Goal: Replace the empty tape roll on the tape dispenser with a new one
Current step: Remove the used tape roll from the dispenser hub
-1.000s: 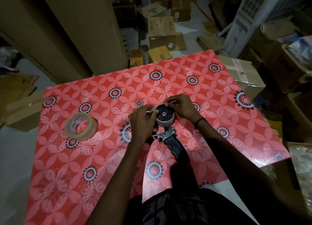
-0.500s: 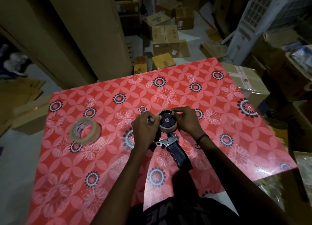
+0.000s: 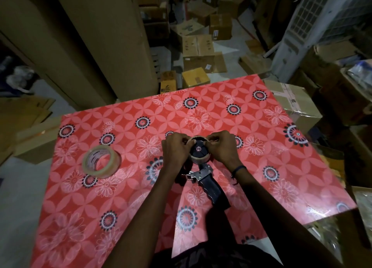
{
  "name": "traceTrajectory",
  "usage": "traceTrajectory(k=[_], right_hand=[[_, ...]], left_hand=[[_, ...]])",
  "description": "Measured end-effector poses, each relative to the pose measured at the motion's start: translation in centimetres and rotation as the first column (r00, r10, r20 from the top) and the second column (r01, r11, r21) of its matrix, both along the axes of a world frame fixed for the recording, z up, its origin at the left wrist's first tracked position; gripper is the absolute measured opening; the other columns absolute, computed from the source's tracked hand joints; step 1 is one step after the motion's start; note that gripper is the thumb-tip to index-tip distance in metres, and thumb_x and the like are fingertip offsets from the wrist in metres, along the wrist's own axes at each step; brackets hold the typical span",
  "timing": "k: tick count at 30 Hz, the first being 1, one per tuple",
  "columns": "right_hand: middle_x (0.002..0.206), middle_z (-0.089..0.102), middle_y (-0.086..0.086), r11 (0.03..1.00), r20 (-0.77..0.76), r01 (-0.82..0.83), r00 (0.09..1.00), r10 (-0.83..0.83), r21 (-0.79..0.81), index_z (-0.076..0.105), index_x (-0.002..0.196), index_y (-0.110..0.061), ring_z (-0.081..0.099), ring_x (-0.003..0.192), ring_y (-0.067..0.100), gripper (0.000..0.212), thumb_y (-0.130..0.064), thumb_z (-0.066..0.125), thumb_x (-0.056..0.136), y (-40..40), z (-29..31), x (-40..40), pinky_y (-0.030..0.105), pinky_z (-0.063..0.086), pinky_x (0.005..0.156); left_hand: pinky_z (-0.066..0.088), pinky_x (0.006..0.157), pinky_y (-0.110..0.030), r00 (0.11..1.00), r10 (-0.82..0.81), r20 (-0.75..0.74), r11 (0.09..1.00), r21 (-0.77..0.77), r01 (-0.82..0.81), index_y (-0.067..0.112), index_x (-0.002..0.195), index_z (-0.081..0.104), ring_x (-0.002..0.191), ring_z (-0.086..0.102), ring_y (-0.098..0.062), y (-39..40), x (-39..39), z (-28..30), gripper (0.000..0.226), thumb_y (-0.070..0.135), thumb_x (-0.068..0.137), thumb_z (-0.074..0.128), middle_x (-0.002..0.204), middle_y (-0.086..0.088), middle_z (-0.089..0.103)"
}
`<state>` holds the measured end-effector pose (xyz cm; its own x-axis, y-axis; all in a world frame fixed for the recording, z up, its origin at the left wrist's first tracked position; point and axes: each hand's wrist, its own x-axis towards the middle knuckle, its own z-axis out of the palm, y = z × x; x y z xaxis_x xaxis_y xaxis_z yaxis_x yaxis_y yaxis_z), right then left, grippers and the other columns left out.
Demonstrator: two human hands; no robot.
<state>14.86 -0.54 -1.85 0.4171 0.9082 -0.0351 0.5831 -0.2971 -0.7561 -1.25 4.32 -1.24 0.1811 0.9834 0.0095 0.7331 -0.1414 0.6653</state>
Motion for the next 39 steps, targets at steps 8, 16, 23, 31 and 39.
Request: traceTrajectory(k=[8, 16, 23, 31, 39], right_hand=[[0.072, 0.079, 0.008, 0.999, 0.059, 0.020, 0.998, -0.017, -0.044, 0.085, 0.077, -0.009, 0.064, 0.060, 0.018, 0.010, -0.002, 0.079, 0.077, 0.9, 1.1, -0.8, 0.031, 0.057, 0.061], [0.081, 0.083, 0.002, 1.000, -0.014, -0.013, 1.000, 0.014, 0.026, 0.088, 0.087, -0.013, 0.069, 0.068, 0.012, 0.008, -0.013, 0.086, 0.079, 0.7, 1.3, -0.9, 0.019, 0.052, 0.063], [0.108, 0.083, 0.003, 0.999, -0.055, 0.015, 0.998, -0.013, 0.029, 0.084, 0.110, -0.010, 0.072, 0.094, 0.013, 0.027, -0.022, 0.088, 0.085, -1.8, 0.0, -0.9, 0.026, 0.054, 0.089], [0.097, 0.080, 0.000, 1.000, -0.215, -0.002, 0.977, 0.002, 0.003, 0.081, 0.116, -0.011, 0.074, 0.081, 0.009, 0.025, -0.007, 0.073, 0.092, -0.1, 1.3, -0.7, 0.019, 0.056, 0.078], [0.112, 0.077, 0.001, 0.999, -0.380, -0.024, 0.924, 0.034, 0.031, 0.077, 0.124, -0.008, 0.074, 0.105, 0.015, 0.031, -0.006, 0.081, 0.093, -0.7, 1.0, -0.3, 0.029, 0.061, 0.099]], left_hand=[[0.039, 0.056, -0.011, 0.993, 0.095, 0.072, 0.994, -0.051, -0.092, 0.014, 0.091, 0.085, 0.065, 0.066, -0.007, 0.3, 0.1, -0.1, 0.016, 0.025, 0.081, 0.091, 0.086, 0.001, 0.081], [0.062, 0.085, -0.044, 0.994, 0.077, 0.079, 0.997, 0.008, -0.078, 0.021, 0.105, 0.082, 0.071, 0.071, -0.014, -0.8, -0.5, -0.4, 0.019, 0.025, 0.087, 0.085, 0.081, 0.003, 0.078], [0.025, 0.087, -0.037, 0.990, 0.131, -0.057, 0.988, 0.085, -0.126, 0.029, 0.108, 0.082, 0.097, 0.071, -0.021, -2.1, -0.7, 0.2, 0.020, 0.041, 0.092, 0.077, 0.096, 0.007, 0.080], [0.025, 0.090, -0.037, 0.980, 0.199, 0.029, 0.980, 0.017, -0.200, 0.024, 0.084, 0.080, 0.084, 0.068, -0.017, -3.3, -1.9, 0.7, 0.014, 0.038, 0.087, 0.081, 0.071, 0.014, 0.071], [0.054, 0.089, -0.048, 0.975, 0.206, 0.088, 0.978, 0.020, -0.208, 0.026, 0.062, 0.068, 0.068, 0.068, -0.016, -4.0, -3.2, 0.2, 0.038, 0.059, 0.079, 0.068, 0.056, 0.016, 0.063]])
